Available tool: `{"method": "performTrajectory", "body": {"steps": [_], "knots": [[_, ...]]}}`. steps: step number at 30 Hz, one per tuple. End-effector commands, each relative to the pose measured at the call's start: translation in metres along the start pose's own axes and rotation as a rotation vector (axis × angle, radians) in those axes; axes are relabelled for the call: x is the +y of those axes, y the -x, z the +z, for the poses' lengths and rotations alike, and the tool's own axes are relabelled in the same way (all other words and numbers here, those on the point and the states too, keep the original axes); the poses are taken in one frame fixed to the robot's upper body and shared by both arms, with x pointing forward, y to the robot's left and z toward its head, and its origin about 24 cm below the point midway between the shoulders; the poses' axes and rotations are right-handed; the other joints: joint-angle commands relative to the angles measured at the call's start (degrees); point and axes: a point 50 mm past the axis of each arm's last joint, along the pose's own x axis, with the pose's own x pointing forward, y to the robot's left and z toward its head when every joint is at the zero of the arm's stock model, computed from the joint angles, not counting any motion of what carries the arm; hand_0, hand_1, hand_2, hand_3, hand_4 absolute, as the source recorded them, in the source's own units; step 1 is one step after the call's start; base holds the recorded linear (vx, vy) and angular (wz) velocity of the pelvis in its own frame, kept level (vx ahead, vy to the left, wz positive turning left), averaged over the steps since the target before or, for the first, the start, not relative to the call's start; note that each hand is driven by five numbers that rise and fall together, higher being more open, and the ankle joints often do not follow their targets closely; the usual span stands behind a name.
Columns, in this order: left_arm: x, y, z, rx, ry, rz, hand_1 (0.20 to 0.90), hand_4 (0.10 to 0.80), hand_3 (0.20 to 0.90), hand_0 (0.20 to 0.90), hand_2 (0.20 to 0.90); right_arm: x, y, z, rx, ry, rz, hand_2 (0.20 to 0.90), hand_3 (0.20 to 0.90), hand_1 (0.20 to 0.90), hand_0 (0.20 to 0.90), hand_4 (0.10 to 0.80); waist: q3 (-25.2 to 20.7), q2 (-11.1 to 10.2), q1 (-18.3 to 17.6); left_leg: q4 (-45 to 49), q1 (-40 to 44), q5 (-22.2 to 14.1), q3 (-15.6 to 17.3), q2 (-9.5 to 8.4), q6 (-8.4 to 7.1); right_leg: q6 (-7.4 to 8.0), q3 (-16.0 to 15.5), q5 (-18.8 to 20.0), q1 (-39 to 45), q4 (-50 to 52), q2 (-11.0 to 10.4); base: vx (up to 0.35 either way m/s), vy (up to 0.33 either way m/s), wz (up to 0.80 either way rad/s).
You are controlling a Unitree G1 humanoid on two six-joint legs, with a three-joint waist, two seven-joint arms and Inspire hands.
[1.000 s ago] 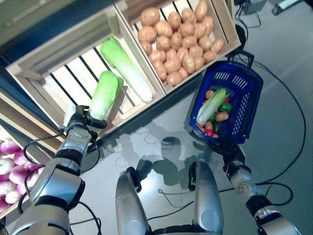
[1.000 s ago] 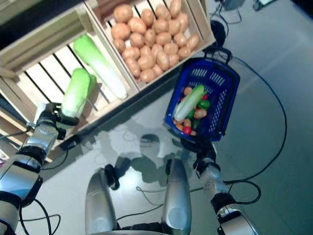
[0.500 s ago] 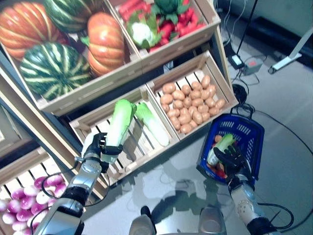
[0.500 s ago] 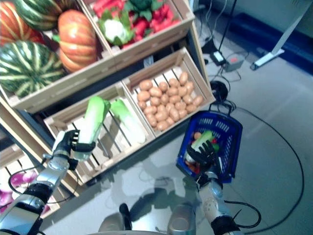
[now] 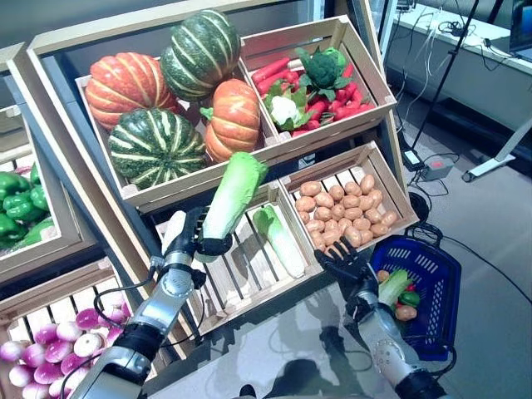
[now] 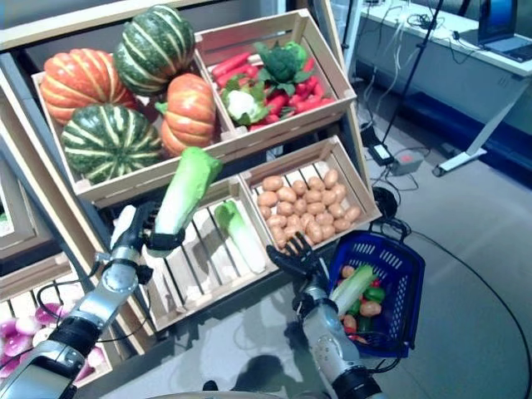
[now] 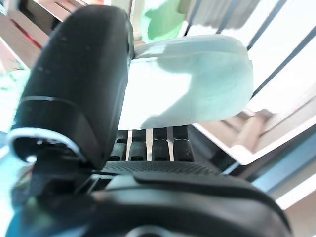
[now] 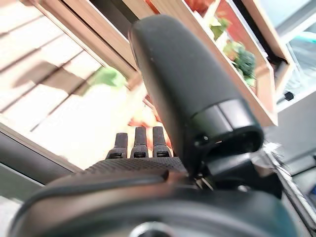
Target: Put vegetables into the basket
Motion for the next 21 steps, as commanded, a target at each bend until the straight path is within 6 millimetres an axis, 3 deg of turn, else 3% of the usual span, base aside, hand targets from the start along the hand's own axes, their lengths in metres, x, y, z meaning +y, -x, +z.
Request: {"method": "performTrajectory", "body": {"steps": [1,8,13,21], "knots": [[0.03,-0.023,0.067,-0.318,-0.045,0.191,0.3,0.4,0.3,0.3,0.3,0.066,-0.012,0.044,-0.18,-0.027,0.227,0.9,0.9,0.9,0.9,0.8,-2.84,-0.44,-0.11,-0.08,-1.31,-2.84,-2.6,-1.18,0.95,-4.34,-1.9,5.61,-2.48,-1.75,0.32,-0.028,-0.05,-0.02],[0.012,-0.015,0.098,-0.522,-0.218,0.236,0.3,0.4,0.3,0.3,0.3,0.097,-0.01,0.045,-0.109,-0.351,0.36,0.9,0.9,0.9,0.9,0.8,-3.16,-1.3,0.62,-0.08,-0.38,-3.23,-2.81,-0.48,0.94,-5.0,-1.76,4.95,-1.48,-1.76,1.38,0.0,-0.065,0.0],[-0.002,-0.011,0.103,-0.585,-0.28,0.22,0.3,0.4,0.3,0.3,0.3,0.117,-0.004,0.049,-0.096,-0.476,0.433,0.9,0.9,0.9,0.9,0.8,-3.63,-1.8,0.81,-0.08,0.07,-3.52,-3.14,-0.13,0.79,-5.17,-1.42,4.45,-0.94,-1.76,1.9,0.01,-0.035,0.01],[-0.012,-0.004,0.106,-0.681,-0.352,0.17,0.3,0.4,0.3,0.3,0.3,0.131,0.004,0.06,-0.087,-0.61,0.544,0.9,0.9,0.9,0.9,0.8,-4.14,-2.28,0.98,-0.08,0.56,-3.78,-3.4,0.12,0.67,-5.2,-1.26,4.09,-0.35,-1.76,2.33,0.0,0.0,0.0]]}}
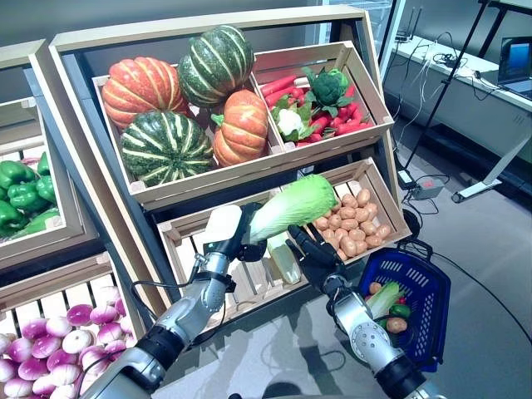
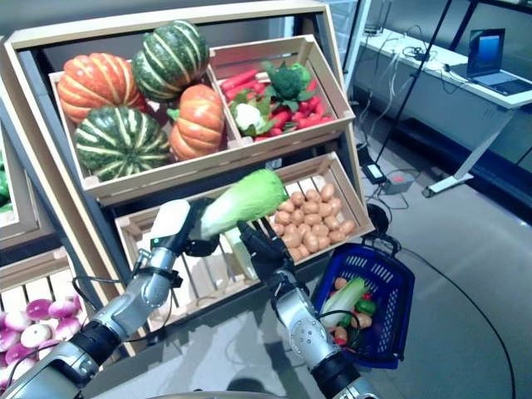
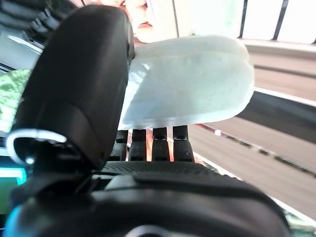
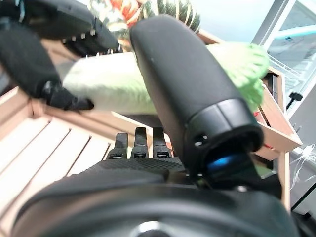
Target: Put vegetables into the basket
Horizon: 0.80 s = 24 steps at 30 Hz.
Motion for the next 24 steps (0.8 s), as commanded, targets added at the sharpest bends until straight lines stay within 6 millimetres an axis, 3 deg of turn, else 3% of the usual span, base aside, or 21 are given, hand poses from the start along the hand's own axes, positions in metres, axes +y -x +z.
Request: {"method": "performTrajectory", "body": {"steps": [1,9,15,24], "knots": [[0.049,-0.041,0.034,-0.243,-0.05,0.234,0.3,0.4,0.3,0.3,0.3,0.076,-0.006,0.02,-0.103,-0.12,0.362,0.9,0.9,0.9,0.9,0.8,-2.28,0.36,0.43,0.03,0.33,-4.38,-2.83,-0.2,0.83,-4.84,-1.2,2.97,-1.81,-0.19,1.62,0.002,-0.022,0.03],[0.043,-0.037,0.034,-0.271,-0.075,0.209,0.3,0.4,0.3,0.3,0.3,0.084,-0.003,0.025,-0.118,-0.178,0.397,0.9,0.9,0.9,0.9,0.8,-2.58,0.19,0.42,0.03,0.7,-4.58,-2.92,-0.15,0.88,-4.67,-1.04,2.91,-1.58,-0.19,1.55,0.0,-0.002,0.0],[0.042,-0.035,0.04,-0.335,-0.097,0.217,0.3,0.4,0.3,0.3,0.3,0.089,-0.006,0.041,-0.192,-0.191,0.383,0.9,0.9,0.9,0.9,0.8,-2.64,0.1,0.71,0.03,0.9,-4.72,-3.31,-0.23,0.88,-4.56,-1.11,2.94,-1.36,-0.19,1.48,0.0,0.0,0.0],[0.052,-0.023,0.051,-0.486,-0.056,0.342,0.3,0.4,0.3,0.3,0.3,0.076,-0.01,0.083,-0.443,-0.167,0.232,0.9,0.9,0.9,0.9,0.8,-2.98,-0.04,1.44,0.03,1.23,-5.24,-3.9,-0.18,0.92,-4.58,-1.5,2.8,-0.95,-0.19,1.41,0.004,0.0,0.02]]}}
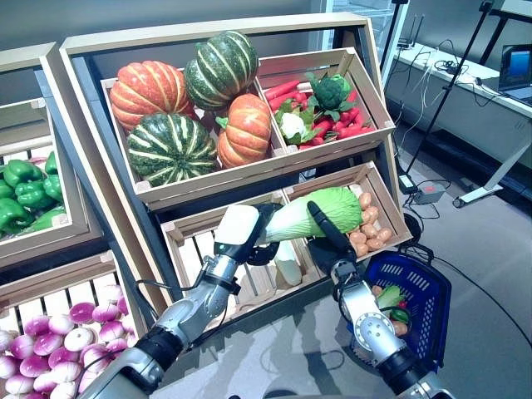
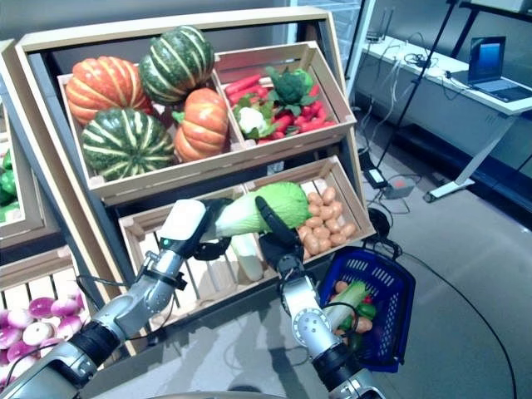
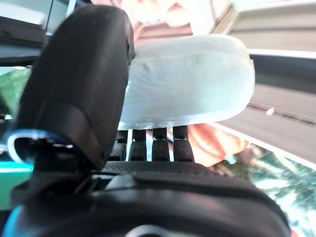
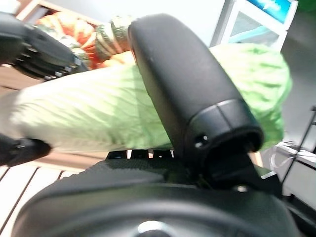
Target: Put vegetables into the basket
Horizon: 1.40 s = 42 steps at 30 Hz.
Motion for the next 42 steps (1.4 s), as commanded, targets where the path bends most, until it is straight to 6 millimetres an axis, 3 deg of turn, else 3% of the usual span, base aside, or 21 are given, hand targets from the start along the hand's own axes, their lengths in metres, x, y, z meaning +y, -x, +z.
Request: {"method": "performTrajectory", "body": {"steps": [1,3,6,11,25,26,27,32,42], "knots": [[0.051,-0.036,0.02,-0.247,-0.019,0.284,0.3,0.4,0.3,0.3,0.3,0.069,-0.015,0.042,-0.273,-0.029,0.21,0.9,0.9,0.9,0.9,0.8,-2.86,0.13,1.1,0.04,0.89,-5.5,-2.97,-0.16,0.91,-4.58,-1.34,2.81,-1.94,-0.18,1.3,-0.005,0.0,0.04],[0.053,-0.034,0.022,-0.264,-0.027,0.289,0.3,0.4,0.3,0.3,0.3,0.071,-0.012,0.062,-0.434,0.023,0.172,0.9,0.9,0.9,0.9,0.8,-2.72,0.15,1.26,0.04,0.79,-5.59,-3.16,-0.16,0.92,-4.56,-1.24,2.84,-2.01,-0.18,1.29,-0.013,0.001,0.06],[0.053,-0.032,0.026,-0.282,-0.014,0.286,0.3,0.4,0.3,0.3,0.3,0.075,-0.009,0.077,-0.575,0.089,0.138,0.9,0.9,0.9,0.9,0.8,-2.53,0.32,1.45,0.04,0.73,-5.78,-3.45,-0.28,1.01,-4.56,-1.07,2.79,-2.08,-0.18,1.27,-0.006,0.001,0.02],[0.052,-0.028,0.038,-0.337,0.037,0.254,0.3,0.4,0.3,0.3,0.3,0.077,-0.012,0.092,-0.669,0.144,0.109,0.9,0.9,0.9,0.9,0.8,-2.34,0.58,2.14,0.04,0.62,-6.01,-3.94,-0.41,1.1,-4.51,-1.17,2.67,-2.05,-0.18,1.15,-0.009,0.008,0.03],[0.057,-0.033,0.069,-0.472,0.151,0.26,0.3,0.4,0.3,0.3,0.3,0.069,-0.023,0.08,-0.61,0.179,0.159,0.9,0.9,0.9,0.9,0.8,-2.42,0.62,2.87,0.04,0.11,-6.2,-4.48,-0.51,1.16,-4.35,-1.47,2.48,-2.25,-0.18,0.9,-0.006,0.004,0.01],[0.058,-0.034,0.071,-0.476,0.16,0.268,0.3,0.4,0.3,0.3,0.3,0.07,-0.023,0.079,-0.612,0.176,0.191,0.667,0.667,0.667,0.667,0.645,-2.42,0.6,2.8,0.04,0.12,-6.23,-4.52,-0.5,1.15,-4.33,-1.44,2.49,-2.26,-0.18,0.89,0.0,0.0,0.0],[0.058,-0.035,0.071,-0.476,0.161,0.268,0.3,0.4,0.3,0.3,0.3,0.07,-0.023,0.079,-0.612,0.176,0.195,0.3,0.3,0.3,0.3,0.4,-2.41,0.61,2.8,0.04,0.13,-6.23,-4.53,-0.5,1.15,-4.33,-1.44,2.49,-2.25,-0.18,0.89,0.0,0.0,0.0],[0.059,-0.037,0.076,-0.479,0.178,0.289,0.3,0.4,0.3,0.3,0.3,0.075,-0.02,0.077,-0.621,0.15,0.31,0.3,0.3,0.3,0.3,0.4,-2.54,0.57,2.88,0.04,0.09,-6.32,-4.67,-0.52,1.12,-4.31,-1.43,2.38,-2.25,-0.18,0.89,0.0,0.0,0.0],[0.069,-0.045,0.077,-0.451,0.183,0.321,0.3,0.4,0.3,0.3,0.3,0.077,-0.017,0.081,-0.655,0.162,0.316,0.3,0.3,0.3,0.3,0.4,-2.72,0.48,2.66,0.04,0.0,-6.37,-4.73,-0.44,1.07,-4.2,-1.29,2.42,-2.44,-0.18,0.93,0.0,0.0,0.0]]}}
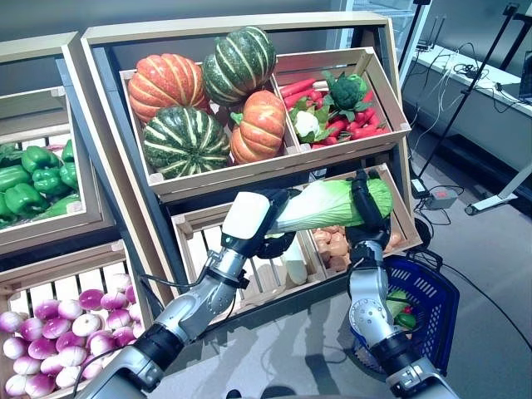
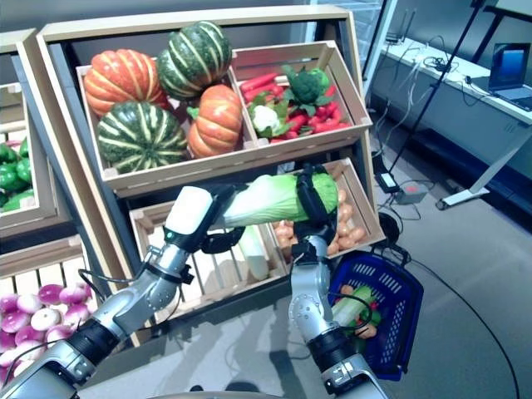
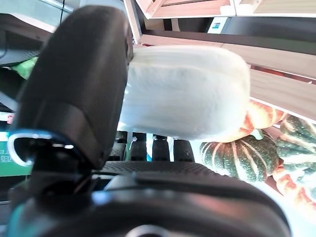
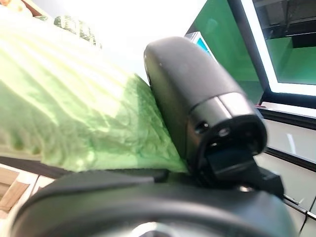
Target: Put vegetables into the basket
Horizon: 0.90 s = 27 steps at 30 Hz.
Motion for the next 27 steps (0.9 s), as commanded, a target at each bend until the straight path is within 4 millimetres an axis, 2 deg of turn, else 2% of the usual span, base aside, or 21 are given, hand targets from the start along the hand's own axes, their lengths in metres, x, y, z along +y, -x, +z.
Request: {"method": "performTrajectory", "body": {"steps": [1,2,3,13,19,27], "knots": [[0.043,-0.045,0.049,-0.316,0.122,0.229,0.5,0.533,0.5,0.5,0.5,0.045,-0.036,0.043,-0.249,-0.065,0.169,0.3,0.3,0.3,0.3,0.4,-2.8,0.93,0.99,0.06,1.16,-6.6,-2.87,-0.43,1.15,-4.09,-0.13,2.5,-2.39,0.05,0.72,0.0,0.0,0.0],[0.043,-0.045,0.048,-0.308,0.121,0.224,0.5,0.533,0.5,0.5,0.5,0.045,-0.036,0.043,-0.249,-0.064,0.169,0.3,0.3,0.3,0.3,0.4,-2.8,0.93,0.97,0.06,1.18,-6.6,-2.84,-0.42,1.16,-4.11,-0.13,2.5,-2.39,0.05,0.74,0.0,0.0,0.0],[0.04,-0.045,0.044,-0.278,0.12,0.191,0.9,0.8,0.9,0.9,0.9,0.046,-0.036,0.043,-0.248,-0.058,0.171,0.3,0.3,0.3,0.3,0.4,-2.76,0.95,0.9,0.06,1.21,-6.54,-2.82,-0.42,1.15,-4.16,-0.05,2.49,-2.36,0.05,0.82,0.0,0.0,0.0],[0.035,-0.039,0.025,-0.181,0.071,0.141,0.9,0.8,0.9,0.9,0.9,0.042,-0.037,0.05,-0.274,-0.02,0.168,0.3,0.3,0.3,0.3,0.4,-2.75,1.11,0.69,0.06,1.13,-6.4,-2.26,-0.28,1.19,-4.09,0.24,2.66,-2.77,0.05,0.93,0.0,0.0,0.0],[0.032,-0.029,0.002,-0.069,0.011,0.105,0.9,0.8,0.9,0.9,0.9,0.033,-0.038,0.063,-0.308,0.019,0.157,0.3,0.3,0.3,0.3,0.4,-2.75,1.16,0.28,0.06,1.23,-6.34,-1.81,-0.1,1.14,-4.02,0.51,2.76,-2.94,0.05,1.0,0.0,0.0,0.0],[0.025,-0.003,-0.045,0.129,-0.102,0.032,0.9,0.8,0.9,0.9,0.9,0.016,-0.044,0.091,-0.382,0.075,0.126,0.3,0.3,0.3,0.3,0.4,-2.77,1.09,-0.45,0.06,1.42,-6.3,-0.9,0.31,0.94,-3.91,1.13,2.9,-3.33,0.05,1.14,0.0,0.0,0.0]]}}
